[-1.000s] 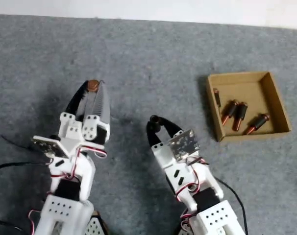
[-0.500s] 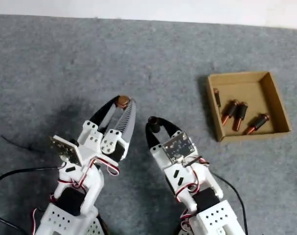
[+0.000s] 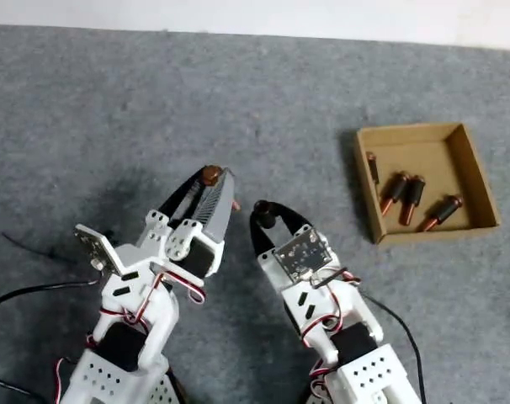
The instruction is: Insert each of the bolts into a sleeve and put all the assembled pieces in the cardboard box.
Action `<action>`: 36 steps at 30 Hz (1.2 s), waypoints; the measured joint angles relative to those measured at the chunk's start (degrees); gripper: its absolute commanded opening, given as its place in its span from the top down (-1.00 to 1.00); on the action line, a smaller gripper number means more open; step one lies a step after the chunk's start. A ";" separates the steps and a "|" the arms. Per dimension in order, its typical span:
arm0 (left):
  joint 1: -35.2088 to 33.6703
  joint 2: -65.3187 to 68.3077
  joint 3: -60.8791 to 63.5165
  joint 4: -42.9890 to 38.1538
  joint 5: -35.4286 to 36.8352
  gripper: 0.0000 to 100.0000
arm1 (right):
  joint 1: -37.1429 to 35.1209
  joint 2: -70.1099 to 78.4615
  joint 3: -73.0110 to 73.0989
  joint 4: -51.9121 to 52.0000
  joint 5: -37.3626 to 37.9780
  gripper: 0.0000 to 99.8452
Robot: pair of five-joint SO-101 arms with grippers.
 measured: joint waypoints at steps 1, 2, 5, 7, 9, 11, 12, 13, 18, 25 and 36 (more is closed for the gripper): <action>0.88 0.00 0.00 0.00 0.00 0.99 | 0.00 0.00 0.00 0.00 0.00 0.99; 2.11 0.00 0.00 0.00 0.00 0.99 | 0.00 0.00 0.00 0.00 0.00 0.99; 6.15 0.00 0.00 0.00 0.00 0.99 | 0.00 0.00 0.00 0.00 0.00 0.99; 8.09 0.00 0.00 0.00 0.00 0.99 | 0.00 0.00 0.00 0.00 0.35 0.99; 8.53 0.00 0.00 0.00 0.00 0.99 | 0.00 0.00 0.00 0.26 0.97 0.99; 8.18 0.00 0.00 0.00 0.00 0.99 | 0.00 0.00 0.00 1.49 3.52 0.99; 8.26 0.00 0.00 0.00 0.00 0.99 | 0.00 0.00 0.00 2.02 4.84 0.99; 8.53 0.00 0.00 0.00 0.00 0.99 | 0.00 0.00 0.00 2.11 5.54 0.99; 8.53 0.00 0.00 0.00 0.00 0.99 | 0.00 0.00 0.00 2.20 6.15 0.99; 5.80 0.00 0.00 -0.09 0.00 0.99 | 0.00 0.00 0.00 2.20 6.15 0.99; 5.19 0.00 0.18 -1.67 0.00 0.99 | -3.60 0.00 0.00 2.20 6.59 0.99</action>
